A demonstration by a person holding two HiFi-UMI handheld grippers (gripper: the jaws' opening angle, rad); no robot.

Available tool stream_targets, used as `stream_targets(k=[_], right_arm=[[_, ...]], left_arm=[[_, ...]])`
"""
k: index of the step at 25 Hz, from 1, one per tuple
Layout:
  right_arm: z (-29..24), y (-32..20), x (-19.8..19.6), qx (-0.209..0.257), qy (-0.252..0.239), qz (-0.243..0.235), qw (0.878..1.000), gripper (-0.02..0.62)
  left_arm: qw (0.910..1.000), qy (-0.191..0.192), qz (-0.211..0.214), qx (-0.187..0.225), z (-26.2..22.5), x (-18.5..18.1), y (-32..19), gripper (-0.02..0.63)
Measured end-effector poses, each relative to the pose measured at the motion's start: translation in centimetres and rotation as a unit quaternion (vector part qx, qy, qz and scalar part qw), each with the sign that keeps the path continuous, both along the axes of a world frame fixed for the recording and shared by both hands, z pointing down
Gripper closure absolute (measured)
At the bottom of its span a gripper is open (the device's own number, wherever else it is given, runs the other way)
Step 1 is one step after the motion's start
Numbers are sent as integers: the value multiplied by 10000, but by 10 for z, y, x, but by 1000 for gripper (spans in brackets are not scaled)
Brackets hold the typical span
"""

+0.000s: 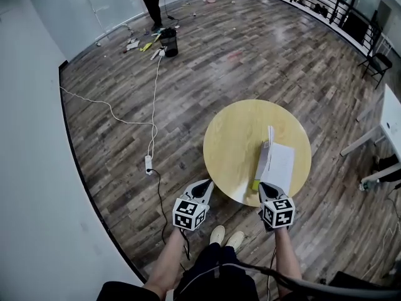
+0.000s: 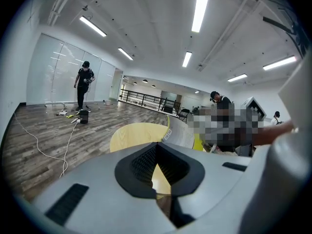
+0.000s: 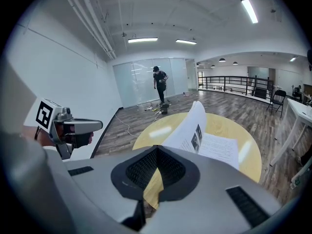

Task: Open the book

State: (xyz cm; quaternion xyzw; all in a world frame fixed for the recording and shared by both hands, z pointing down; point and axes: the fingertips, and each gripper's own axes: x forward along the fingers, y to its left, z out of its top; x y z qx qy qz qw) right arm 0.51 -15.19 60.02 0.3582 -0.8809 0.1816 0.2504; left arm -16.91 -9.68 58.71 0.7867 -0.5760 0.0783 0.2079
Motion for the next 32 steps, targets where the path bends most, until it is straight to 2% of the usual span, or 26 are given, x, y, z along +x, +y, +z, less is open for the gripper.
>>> stream_targets(k=[21, 32], right_arm=[[21, 7, -55, -263, 12, -572, 9980, 591], [44, 11, -76, -454, 57, -768, 9960, 591]], left_arm=[[9989, 68, -436, -129, 10, -36, 18, 607], [9984, 126, -478, -273, 31, -44, 19, 607]])
